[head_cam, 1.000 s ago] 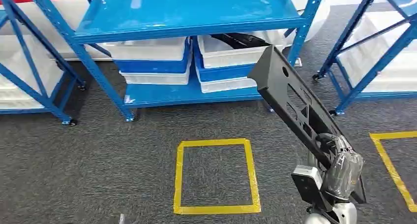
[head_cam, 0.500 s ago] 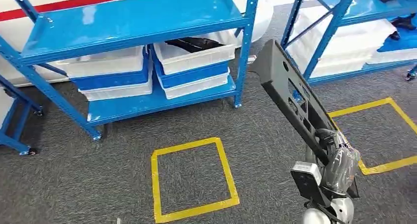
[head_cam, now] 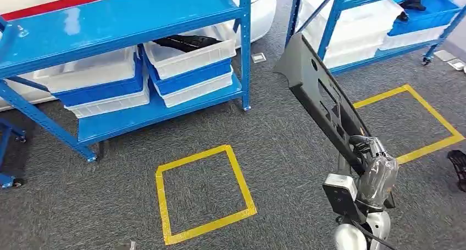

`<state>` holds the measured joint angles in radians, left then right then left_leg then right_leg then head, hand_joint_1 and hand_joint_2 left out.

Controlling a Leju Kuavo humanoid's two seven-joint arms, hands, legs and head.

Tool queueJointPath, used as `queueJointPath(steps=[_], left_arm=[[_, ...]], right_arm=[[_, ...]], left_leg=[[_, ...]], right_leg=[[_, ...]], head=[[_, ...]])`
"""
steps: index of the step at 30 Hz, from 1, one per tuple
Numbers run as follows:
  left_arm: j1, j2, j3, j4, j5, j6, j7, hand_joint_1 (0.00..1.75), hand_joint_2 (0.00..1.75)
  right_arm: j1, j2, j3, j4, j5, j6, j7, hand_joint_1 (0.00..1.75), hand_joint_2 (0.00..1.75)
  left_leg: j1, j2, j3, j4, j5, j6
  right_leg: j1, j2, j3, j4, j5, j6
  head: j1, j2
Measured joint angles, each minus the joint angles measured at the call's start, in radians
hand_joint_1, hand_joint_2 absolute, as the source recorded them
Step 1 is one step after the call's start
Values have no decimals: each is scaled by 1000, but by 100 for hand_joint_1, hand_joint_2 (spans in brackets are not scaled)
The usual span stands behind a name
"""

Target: Take the parts from the cabinet and place them on the table.

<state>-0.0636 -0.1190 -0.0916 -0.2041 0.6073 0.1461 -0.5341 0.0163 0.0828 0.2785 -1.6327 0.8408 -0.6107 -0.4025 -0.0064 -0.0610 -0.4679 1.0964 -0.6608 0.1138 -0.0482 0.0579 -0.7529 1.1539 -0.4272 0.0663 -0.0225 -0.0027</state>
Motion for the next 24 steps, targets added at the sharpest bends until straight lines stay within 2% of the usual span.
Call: queueJointPath(steps=[1,2,4,5,6,7,8,9,10,11,12,13,14,16,19,20,21,22,23,24], left_arm=[[-1,4,0,0,0,0,0,0,0],[-2,2,0,0,0,0,-3,0,0],[-5,2,2,-1,2,1,-3,0,0],[-4,1,4,-1,1,1,-3,0,0],[-6,0,7,-2,2,2,-3,0,0],[-3,-2,8,-3,2,2,-4,0,0],[-1,-2,9,-3,2,1,-4,0,0],[1,-3,10,-3,2,1,-4,0,0],[2,-4,12,-3,2,1,-4,0,0],[2,-4,15,-3,2,1,-4,0,0],[2,-4,16,-4,2,1,-4,0,0],[2,-4,17,-5,2,0,-4,0,0],[2,-4,17,-5,2,0,-4,0,0],[2,-4,17,-5,2,0,-4,0,0],[1,-5,17,-5,2,0,-4,0,0],[1,-5,18,-5,2,0,-4,0,0],[0,-5,18,-5,2,0,-4,0,0],[0,-5,19,-8,2,0,-5,0,0],[-1,-12,19,-8,2,0,-5,0,0],[1,-11,19,-8,1,0,-6,0,0]], right_arm=[[0,4,1,0,-1,0,0,175,175],[-4,4,2,1,-1,0,0,175,175],[-6,6,7,1,-2,0,0,175,175],[-5,6,7,2,-2,0,0,175,175],[-4,4,7,3,-3,0,0,175,175],[-10,4,7,4,-3,-2,0,175,175],[-11,4,7,5,-3,-2,0,175,175],[-12,4,7,6,-3,-2,0,175,175],[-12,4,7,8,-3,-2,0,175,175],[-12,4,7,10,-4,-2,0,175,175],[-11,4,7,13,-4,-2,0,175,175],[-11,3,7,13,-4,-2,0,175,175],[-11,3,6,14,-4,-2,0,175,175],[-11,3,6,14,-4,-2,0,175,175],[-11,3,6,14,-4,-2,0,175,175],[-12,3,6,13,-4,-2,0,175,175],[-13,3,6,13,-3,-2,0,175,175],[-17,4,9,14,-3,-5,0,175,175],[-15,3,10,14,-2,-6,0,175,175],[-17,5,11,13,3,-7,2,175,175]], left_leg=[[-4,-6,-7,7,2,-5],[-9,-5,-19,-8,27,3],[-15,10,-29,-16,56,-1],[-12,23,-39,-45,90,-6],[-4,41,-42,-65,117,-30],[-6,47,-57,-76,133,-25],[-9,64,-74,-76,149,-25],[-10,78,-88,-76,160,-28],[-12,94,-106,-75,174,-29],[-15,108,-123,-74,187,-31],[-16,122,-135,-74,198,-33],[-19,135,-147,-73,208,-35],[-19,137,-149,-73,209,-36],[-19,137,-149,-73,209,-36],[-19,141,-154,-72,213,-37],[-19,147,-160,-71,217,-39],[-20,154,-165,-67,223,-41],[-19,179,-171,-63,237,-58],[-17,202,-171,-70,256,-74],[-6,113,-190,-31,199,-93]], right_leg=[[1,5,3,-17,17,7],[-4,13,6,-36,35,12],[-3,32,9,-68,72,25],[11,38,4,-89,95,34],[7,0,-6,-81,80,25],[15,-28,-26,-50,31,11],[17,-41,-44,19,-29,-1],[17,-44,-57,91,-74,-6],[17,-45,-58,155,-111,-5],[18,-45,-39,180,-130,2],[18,-48,5,155,-132,12],[18,-54,73,88,-128,16],[18,-56,87,71,-127,17],[18,-56,87,71,-127,17],[18,-61,123,29,-124,19],[19,-71,171,-27,-120,21],[23,-101,239,-105,-119,19],[36,-114,240,-143,-109,-11],[32,-91,228,-153,-82,-38],[14,-77,224,-156,-62,-48]], head=[[5,0],[-3,0],[-7,0],[-3,0],[2,0],[9,0],[9,0],[16,0],[15,0],[17,0],[18,0],[17,0],[17,0],[17,0],[18,0],[19,0],[18,0],[14,0],[13,0],[13,0]])
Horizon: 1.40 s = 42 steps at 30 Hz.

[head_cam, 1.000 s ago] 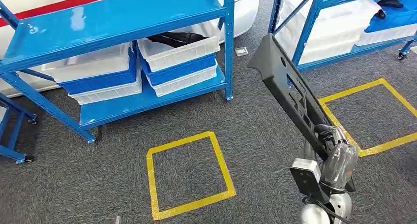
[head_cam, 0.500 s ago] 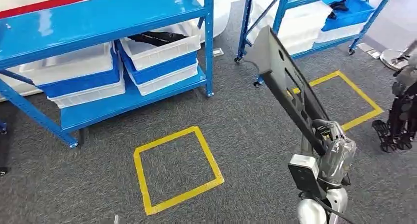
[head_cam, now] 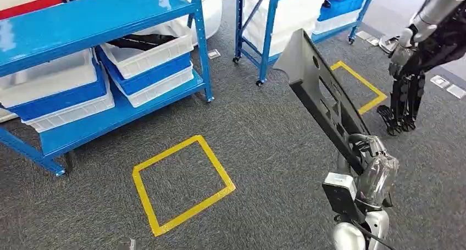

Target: Take the parts from the cabinet and place them on the table.

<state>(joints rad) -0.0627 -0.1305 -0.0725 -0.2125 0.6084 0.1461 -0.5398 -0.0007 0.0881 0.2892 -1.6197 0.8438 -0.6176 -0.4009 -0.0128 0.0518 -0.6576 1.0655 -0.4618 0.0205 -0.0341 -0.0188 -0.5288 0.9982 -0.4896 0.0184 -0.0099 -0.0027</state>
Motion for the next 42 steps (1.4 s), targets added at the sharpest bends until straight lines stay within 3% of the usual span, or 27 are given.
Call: queueJointPath(steps=[2,4,5,7,8,9,10,13,14,15,16,19,21,22,23,24,25,28,29,31,32,34,36,38,39,40,42], left_arm=[[7,0,0,0,-2,0,0,0,0],[10,1,0,0,-3,-1,0,0,0],[10,1,0,0,-6,-2,0,0,0],[10,1,0,0,-9,-5,0,0,0],[9,1,0,0,-10,-8,0,0,0],[8,0,0,0,-10,-9,0,0,0],[10,1,0,0,-10,-9,0,0,0],[12,0,0,0,-10,-10,2,0,0],[9,1,0,0,-11,-10,2,0,0],[8,1,0,0,-11,-10,2,0,0],[8,1,0,0,-11,-10,2,0,0],[15,2,0,0,-11,-10,2,0,0],[13,2,0,0,-11,-10,2,0,0],[12,2,0,0,-11,-11,2,0,0],[12,2,0,0,-11,-11,2,0,0],[11,1,0,-1,-11,-11,2,0,0],[12,1,1,-1,-11,-11,2,0,0],[9,-2,0,-2,-11,-11,3,0,0],[8,-2,0,-3,-11,-11,3,0,0],[9,0,0,-4,-11,-11,3,0,0],[12,1,0,-4,-11,-11,3,0,0],[15,3,0,-4,-11,-12,3,0,0],[15,6,0,-4,-10,-12,3,0,0],[15,9,0,-5,-10,-13,3,0,0],[15,9,0,-5,-10,-13,3,0,0],[15,8,0,-5,-12,-13,3,0,0],[16,11,0,-5,-22,-9,1,0,0]], right_arm=[[0,3,2,0,5,0,4,175,175],[4,3,2,0,8,0,10,175,175],[7,2,1,0,9,0,11,175,175],[11,1,1,-2,10,-1,11,175,175],[12,1,1,-3,10,-1,11,175,175],[12,1,1,-7,10,-2,11,175,175],[11,0,0,-9,10,-2,12,175,175],[22,0,0,-11,10,-3,12,175,175],[26,-2,-1,-11,10,-3,12,175,175],[27,-4,-1,-12,10,-3,11,175,175],[26,-4,0,-12,10,-3,11,175,175],[27,-4,0,-13,10,-3,12,175,175],[30,-5,-1,-14,10,-3,12,175,175],[31,-6,-1,-14,10,-3,12,175,175],[31,-5,-1,-14,10,-3,12,175,175],[30,-5,-1,-15,10,-3,12,175,175],[30,-4,0,-17,10,-3,12,175,175],[30,-5,-1,-20,10,-4,12,175,175],[31,-5,-1,-22,10,-5,12,175,175],[28,-4,0,-23,10,-6,12,175,175],[27,-3,1,-23,10,-6,12,175,175],[33,-2,2,-23,13,-6,13,175,175],[39,-2,2,-23,20,-6,14,175,175],[40,2,2,-23,24,-6,16,175,175],[39,3,3,-23,24,-6,16,175,175],[38,4,2,-25,25,-6,17,175,175],[42,7,2,-28,28,-8,18,175,175]], left_leg=[[11,-48,-44,152,-118,-14],[21,-52,-60,254,-165,-23],[26,-52,-36,238,-156,-25],[36,-61,68,94,-98,-30],[44,-92,134,-1,-70,-36],[53,-166,167,-63,-80,-39],[45,-172,166,-66,-77,-32],[26,-128,156,-55,-62,-4],[35,-109,148,-67,-49,17],[28,-95,144,-66,-41,27],[24,-76,134,-66,-34,39],[5,-21,111,-65,-19,55],[-6,9,97,-64,-10,56],[-10,22,92,-64,-6,56],[-14,34,90,-64,-4,55],[-15,43,92,-62,-1,53],[-22,53,90,-61,0,47],[-12,80,93,-63,9,32],[-17,90,88,-61,8,27],[-4,-4,66,-4,-53,10],[4,-35,33,84,-112,1],[14,-52,-17,221,-171,-12],[26,-53,3,206,-146,-22],[43,-69,100,41,-64,-34],[53,-99,136,-25,-47,-41],[50,-148,142,-46,-67,-45],[35,-121,130,-39,-58,-21]], right_leg=[[-3,20,-25,1,23,-4],[-6,46,-49,3,42,3],[-10,60,-59,3,50,11],[-19,86,-72,5,61,26],[-24,98,-76,7,67,34],[-22,107,-82,9,72,43],[-17,117,-89,11,79,53],[-22,155,-103,-7,108,88],[-29,136,-112,2,106,86],[-20,74,-135,29,83,78],[-15,44,-163,93,39,65],[-6,32,-229,307,-61,53],[-2,29,-176,267,-52,63],[6,21,-110,179,-33,65],[11,-3,-36,73,-15,63],[20,-53,12,-6,-22,45],[27,-68,14,-7,-10,33],[32,-34,-5,-9,4,8],[18,-21,-1,-27,21,-3],[8,-3,-5,-32,37,-10],[6,8,-15,-31,46,-12],[5,33,-31,-29,56,-9],[0,58,-43,-23,63,1],[-9,86,-55,-7,66,7],[-12,96,-63,4,66,9],[-2,107,-80,18,66,22],[-4,126,-94,12,81,43]], head=[[-5,0],[-5,0],[-5,0],[-5,0],[-5,0],[-6,0],[-5,0],[-4,0],[-2,0],[1,0],[10,0],[11,0],[11,0],[11,0],[10,0],[11,0],[5,0],[6,0],[6,0],[4,0],[0,0],[0,0],[1,0],[1,0],[0,0],[-1,0],[4,0]])
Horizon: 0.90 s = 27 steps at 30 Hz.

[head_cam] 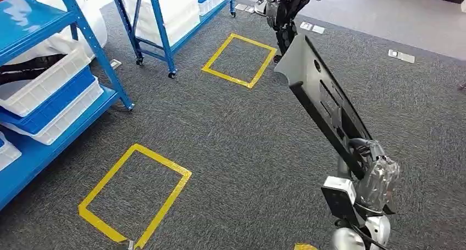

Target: Take the parts from the cabinet and place them on the table.

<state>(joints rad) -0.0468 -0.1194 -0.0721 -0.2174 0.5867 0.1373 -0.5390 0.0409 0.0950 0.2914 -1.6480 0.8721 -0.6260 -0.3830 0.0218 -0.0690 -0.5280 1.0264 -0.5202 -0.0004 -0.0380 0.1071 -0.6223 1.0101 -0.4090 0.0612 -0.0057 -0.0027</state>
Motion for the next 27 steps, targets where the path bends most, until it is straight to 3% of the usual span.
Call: queueJointPath(steps=[2,3,4,5,7,8,9,11,12,13,14,17,18,19,20,22,23,24,25,26,27], left_arm=[[-2,-1,0,-3,-8,7,-5,0,0],[-5,0,0,-4,-11,11,-8,0,0],[-5,0,0,-4,-13,12,-10,0,0],[-3,0,0,-4,-15,13,-11,0,0],[0,0,0,-4,-20,18,-16,0,0],[0,0,0,-4,-21,18,-18,0,0],[0,0,0,-4,-21,18,-18,0,0],[-1,0,0,-4,-20,21,-17,0,0],[-1,0,1,-5,-20,27,-17,0,0],[-1,1,1,-5,-21,35,-18,0,0],[-2,2,1,-5,-23,43,-22,0,0],[-3,2,3,-6,-27,59,-28,0,0],[-4,1,3,-8,-29,72,-30,0,0],[-6,3,5,-9,-27,88,-34,0,0],[-4,3,7,-9,-22,102,-37,0,0],[-1,3,18,-9,-21,142,-46,0,0],[1,3,21,-9,-24,153,-50,0,0],[1,3,23,-9,-30,162,-54,0,0],[0,3,24,-9,-32,167,-57,0,0],[-1,3,25,-9,-34,169,-60,0,0],[-2,5,27,-9,-36,172,-61,0,0]], right_arm=[[8,-1,-1,-2,0,-3,3,175,175],[14,-2,-2,-5,0,-4,3,175,175],[14,-2,-2,-7,0,-5,3,175,175],[14,-2,-2,-8,0,-8,3,175,175],[21,-3,-2,-10,0,-10,3,175,175],[27,-3,-3,-10,0,-10,3,175,175],[34,-3,-5,-10,0,-10,5,175,175],[38,-3,-7,-12,2,-10,8,175,175],[38,-3,-7,-16,4,-10,11,175,175],[38,-3,-7,-19,7,-10,11,175,175],[41,1,-7,-23,10,-10,12,175,175],[54,0,-14,-28,15,-10,12,175,175],[57,3,-14,-31,17,-10,12,175,175],[59,5,-16,-34,17,-12,11,175,175],[60,6,-18,-34,17,-13,11,175,175],[67,12,-18,-33,18,-13,10,175,175],[71,14,-18,-33,19,-13,10,175,175],[75,16,-19,-31,20,-13,10,175,175],[76,18,-19,-30,21,-14,10,175,175],[76,20,-19,-29,23,-14,10,175,175],[77,24,-19,-29,24,-14,10,175,175]], left_leg=[[-8,24,-2,-9,16,26],[-4,39,-3,-16,25,40],[-5,49,-6,-18,28,48],[-7,66,-10,-18,31,52],[-13,97,-19,-17,34,56],[-15,111,-22,-17,36,57],[-16,126,-24,-17,36,57],[-16,152,-23,-16,37,56],[-16,164,-21,-16,37,53],[-25,172,-22,-15,34,45],[-26,180,-20,-14,35,36],[-21,207,-14,-21,39,21],[-15,190,-20,-16,29,11],[-11,123,-31,18,-5,8],[-10,91,-52,77,-45,8],[-11,70,-123,236,-116,7],[-11,70,-149,288,-126,9],[-12,69,-152,288,-108,14],[-12,66,-135,245,-73,20],[-13,59,-94,156,-19,27],[-14,31,-47,53,34,36]], right_leg=[[-10,21,-11,-12,14,21],[-14,-23,-22,8,2,16],[-5,-67,-43,51,-27,9],[-4,-86,-81,128,-66,3],[-1,-93,-145,284,-128,0],[-1,-93,-153,320,-136,5],[-1,-96,-132,300,-129,9],[-1,-114,-25,141,-85,22],[-1,-150,41,36,-62,23],[12,-185,57,3,-69,12],[17,-170,59,-1,-60,1],[21,-140,39,-5,-52,-18],[3,-130,52,-10,-46,-29],[4,-119,49,-10,-41,-37],[6,-112,47,-10,-41,-41],[12,-88,44,-9,-38,-45],[16,-74,43,-8,-38,-45],[20,-59,44,-8,-38,-45],[23,-46,45,-7,-37,-47],[25,-30,47,-7,-36,-48],[25,-13,49,-7,-36,-47]], head=[[0,0],[-1,0],[4,0],[9,0],[10,0],[10,0],[10,0],[10,0],[10,0],[10,0],[4,0],[-5,0],[-5,0],[-9,0],[-12,0],[-13,0],[-14,0],[-13,0],[-13,0],[-13,0],[-13,0]])
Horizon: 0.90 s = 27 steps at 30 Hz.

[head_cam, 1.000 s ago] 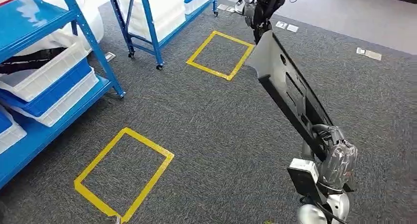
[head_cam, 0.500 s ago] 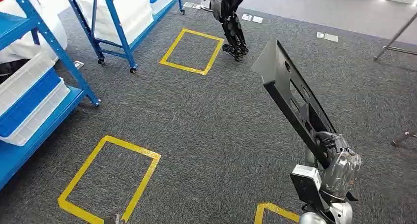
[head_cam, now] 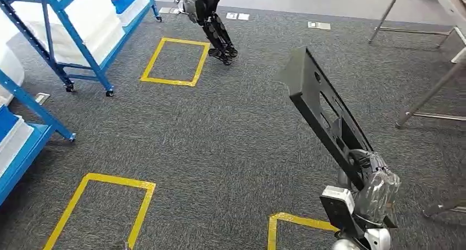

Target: Take the parts from the cabinet and place them on the table.

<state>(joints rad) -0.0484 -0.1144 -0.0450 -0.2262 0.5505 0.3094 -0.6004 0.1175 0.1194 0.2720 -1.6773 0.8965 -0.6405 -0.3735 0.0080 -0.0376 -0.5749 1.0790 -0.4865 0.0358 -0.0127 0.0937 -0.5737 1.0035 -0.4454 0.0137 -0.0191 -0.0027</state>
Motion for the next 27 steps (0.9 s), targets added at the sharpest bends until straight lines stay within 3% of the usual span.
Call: queueJointPath(steps=[1,2,4,5,6,8,9,10,11,12,13,14,15,16,17,18,20,21,22,23,24,25,26,27], left_arm=[[0,5,2,0,0,3,-1,0,0],[2,5,2,0,-1,5,-3,0,0],[1,3,3,0,-3,9,-7,0,0],[0,3,3,-1,-4,11,-11,0,0],[-2,1,3,-3,-6,11,-17,0,0],[-2,1,4,-3,-11,11,-25,0,0],[0,2,5,-3,-14,11,-26,0,0],[2,1,6,-3,-16,17,-27,0,0],[2,0,7,-3,-18,20,-29,0,0],[2,-1,9,-3,-18,19,-29,0,0],[2,-2,12,-3,-18,14,-27,0,0],[2,-4,16,-3,-18,6,-23,0,0],[2,-4,20,-3,-18,-5,-18,0,0],[2,-4,21,-3,-18,-13,-16,0,0],[3,-2,24,-3,-19,-18,-13,0,0],[4,-3,27,-2,-23,-22,-10,0,0],[6,-9,32,-2,-17,-29,2,0,0],[6,-11,37,-2,-15,-34,8,0,0],[5,-13,45,-2,-13,-38,16,0,0],[6,-13,50,-2,-13,-42,23,0,0],[9,-13,53,-2,-12,-47,28,0,0],[13,-13,55,-1,-11,-47,33,0,0],[17,-13,57,0,-8,-48,35,0,0],[20,-13,62,0,-6,-48,35,0,0]], right_arm=[[0,3,0,0,0,0,0,175,175],[-4,3,0,1,2,-1,-1,175,175],[1,7,0,1,5,-2,-3,175,175],[2,9,0,1,6,-2,-3,175,175],[1,10,-1,0,10,-2,-3,175,175],[-2,11,-2,0,12,-2,-4,175,175],[-5,11,-2,0,13,-1,-5,175,175],[-4,12,-2,0,14,1,-5,175,175],[-2,13,-3,0,16,2,-5,175,175],[1,13,-3,0,17,3,-5,175,175],[2,12,-4,1,18,3,-5,175,175],[2,12,-5,1,18,3,-5,175,175],[2,12,-5,1,19,3,-5,175,175],[0,12,-5,1,19,3,-5,175,175],[0,13,-3,3,18,5,-4,175,175],[0,13,-3,3,14,6,-2,175,175],[1,11,-3,6,10,14,1,175,175],[0,12,-3,7,5,15,1,175,175],[1,13,-2,7,-2,15,1,175,175],[0,13,-3,7,-10,15,1,175,175],[-1,14,-2,8,-14,15,1,175,175],[-1,14,-1,10,-16,15,1,175,175],[0,14,-1,12,-17,15,1,175,175],[1,14,-2,14,-18,15,1,175,175]], left_leg=[[3,-69,23,-47,0,11],[3,-78,24,-61,5,11],[-7,-57,23,-67,3,10],[-9,-44,24,-71,6,13],[-1,-26,31,-90,17,19],[-2,4,41,-106,23,22],[-2,22,42,-105,22,22],[-3,42,41,-105,21,22],[-3,58,40,-104,20,21],[-3,73,40,-104,19,20],[-3,86,41,-104,17,16],[-1,99,42,-102,14,13],[1,111,44,-98,9,5],[-2,122,47,-91,2,-6],[-7,127,42,-92,-2,-12],[-8,132,50,-88,-5,-19],[-3,149,57,-94,-4,-26],[3,159,58,-93,-8,-31],[10,125,53,-77,-29,-36],[12,83,33,-27,-65,-35],[11,55,-6,58,-113,-34],[11,42,-52,154,-154,-33],[11,38,-93,230,-176,-31],[10,36,-112,257,-171,-26]], right_leg=[[-4,8,-4,0,1,1],[2,21,-12,4,3,5],[-14,44,-25,1,12,18],[-16,58,-30,-3,17,26],[-8,56,-37,-3,18,29],[-5,-49,-75,71,-25,23],[-6,-69,-114,149,-58,22],[-9,-78,-158,237,-90,23],[-11,-80,-187,298,-106,29],[-15,-82,-193,310,-102,39],[-20,-85,-171,270,-83,51],[-26,-94,-125,190,-51,65],[-34,-120,-63,74,-13,81],[-37,-164,-23,-5,-2,84],[-22,-170,-19,10,2,79],[-23,-150,-25,7,3,61],[-16,-134,-29,9,0,45],[-21,-122,-26,7,3,36],[-25,-111,-25,5,5,27],[-23,-105,-25,5,6,20],[-19,-95,-25,5,6,12],[-13,-84,-26,5,6,8],[-8,-69,-27,6,6,7],[-3,-55,-26,6,7,6]], head=[[3,0],[5,0],[-10,0],[-10,0],[-8,0],[-8,0],[-7,0],[-8,0],[-8,0],[-6,0],[-7,0],[-7,0],[-8,0],[-7,0],[-5,0],[-11,0],[-11,0],[-12,0],[-14,0],[-15,0],[-16,0],[-18,0],[-18,0],[-17,0]])
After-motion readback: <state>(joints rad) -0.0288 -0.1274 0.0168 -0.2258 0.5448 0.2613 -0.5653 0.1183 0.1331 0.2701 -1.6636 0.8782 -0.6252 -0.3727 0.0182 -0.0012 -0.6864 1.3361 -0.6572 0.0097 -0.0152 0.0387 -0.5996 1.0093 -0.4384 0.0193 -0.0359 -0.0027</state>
